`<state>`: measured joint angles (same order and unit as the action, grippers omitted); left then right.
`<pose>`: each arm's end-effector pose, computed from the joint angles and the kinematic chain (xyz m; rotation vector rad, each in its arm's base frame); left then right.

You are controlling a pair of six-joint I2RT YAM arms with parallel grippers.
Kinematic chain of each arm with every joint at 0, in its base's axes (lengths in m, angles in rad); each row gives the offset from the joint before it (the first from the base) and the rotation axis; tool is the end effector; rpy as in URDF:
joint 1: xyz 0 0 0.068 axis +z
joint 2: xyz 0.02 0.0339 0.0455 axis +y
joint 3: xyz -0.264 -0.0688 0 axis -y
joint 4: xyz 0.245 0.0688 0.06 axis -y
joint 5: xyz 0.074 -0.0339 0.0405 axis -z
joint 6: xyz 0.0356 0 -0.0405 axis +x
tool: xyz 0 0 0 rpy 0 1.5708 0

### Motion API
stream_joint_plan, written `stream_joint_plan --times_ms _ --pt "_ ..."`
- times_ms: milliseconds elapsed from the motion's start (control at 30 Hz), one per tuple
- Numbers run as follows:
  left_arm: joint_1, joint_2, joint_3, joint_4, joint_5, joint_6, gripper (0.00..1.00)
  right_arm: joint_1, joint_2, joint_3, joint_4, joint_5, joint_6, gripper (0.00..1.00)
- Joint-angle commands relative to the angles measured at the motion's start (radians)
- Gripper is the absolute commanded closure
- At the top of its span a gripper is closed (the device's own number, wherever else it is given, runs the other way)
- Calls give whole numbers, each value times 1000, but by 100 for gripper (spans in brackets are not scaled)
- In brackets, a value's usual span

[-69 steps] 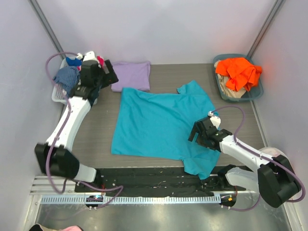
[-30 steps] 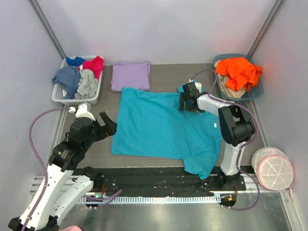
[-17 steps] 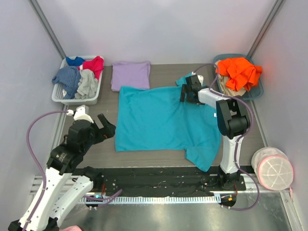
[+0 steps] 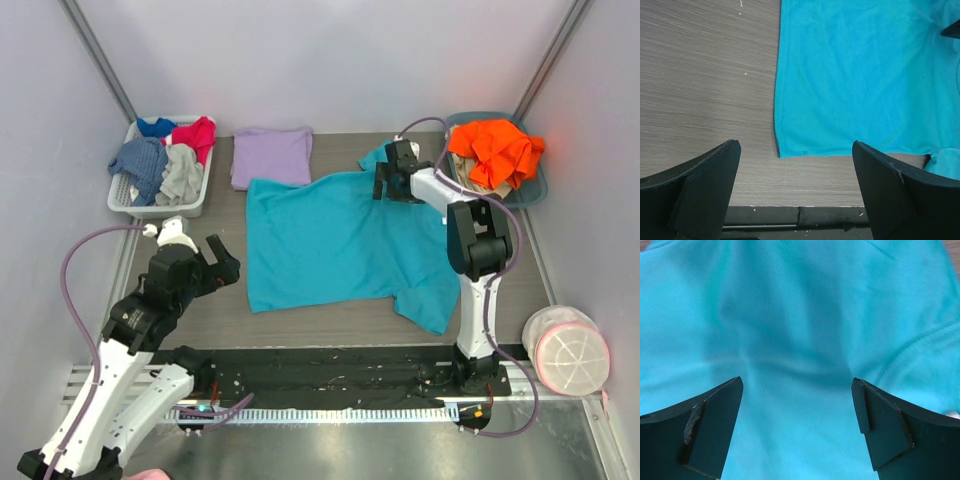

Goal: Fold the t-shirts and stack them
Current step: Flatten the tshirt out

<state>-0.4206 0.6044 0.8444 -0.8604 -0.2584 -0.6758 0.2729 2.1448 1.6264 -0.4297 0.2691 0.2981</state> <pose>0.1084 -0.0385 0.3170 -0.4226 2.1470 -0.3433 0.4543 0.1173 0.1779 0.1387 2.4690 -0.0970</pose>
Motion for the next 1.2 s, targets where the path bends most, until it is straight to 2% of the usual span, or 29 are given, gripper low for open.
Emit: stream_joint_plan --times_ms 0,100,233,333,467,567,633,700,833,967,1167 --pt "-1 49 -10 96 -18 10 0 0 -245 20 -62 -1 -8 0" --pt "-3 84 -44 174 50 -10 0 2 -390 -65 -86 -37 7 0" --pt "-1 124 -96 238 131 -70 0 14 -549 -267 -132 -88 120 0" --pt "-1 109 -142 251 139 -87 0 64 -699 -455 -118 -38 189 0" --pt "-3 75 -208 253 127 -93 0 146 -854 -652 -158 10 370 0" --pt "-4 71 -237 271 151 -113 0 228 -1002 -789 -208 119 479 0" --pt "-6 72 -245 284 168 -119 0 280 -1112 -870 -271 201 623 0" --pt "-12 72 -251 287 168 -116 0 316 -1161 -901 -367 261 765 0" --pt "-14 61 -252 285 168 -102 0 364 -1218 -941 -489 379 920 0" --pt "-14 75 -251 291 180 -94 0 370 -1247 -942 -582 426 1007 0" --pt "-12 100 -265 320 186 -85 0 370 -1243 -1016 -535 360 1024 0"
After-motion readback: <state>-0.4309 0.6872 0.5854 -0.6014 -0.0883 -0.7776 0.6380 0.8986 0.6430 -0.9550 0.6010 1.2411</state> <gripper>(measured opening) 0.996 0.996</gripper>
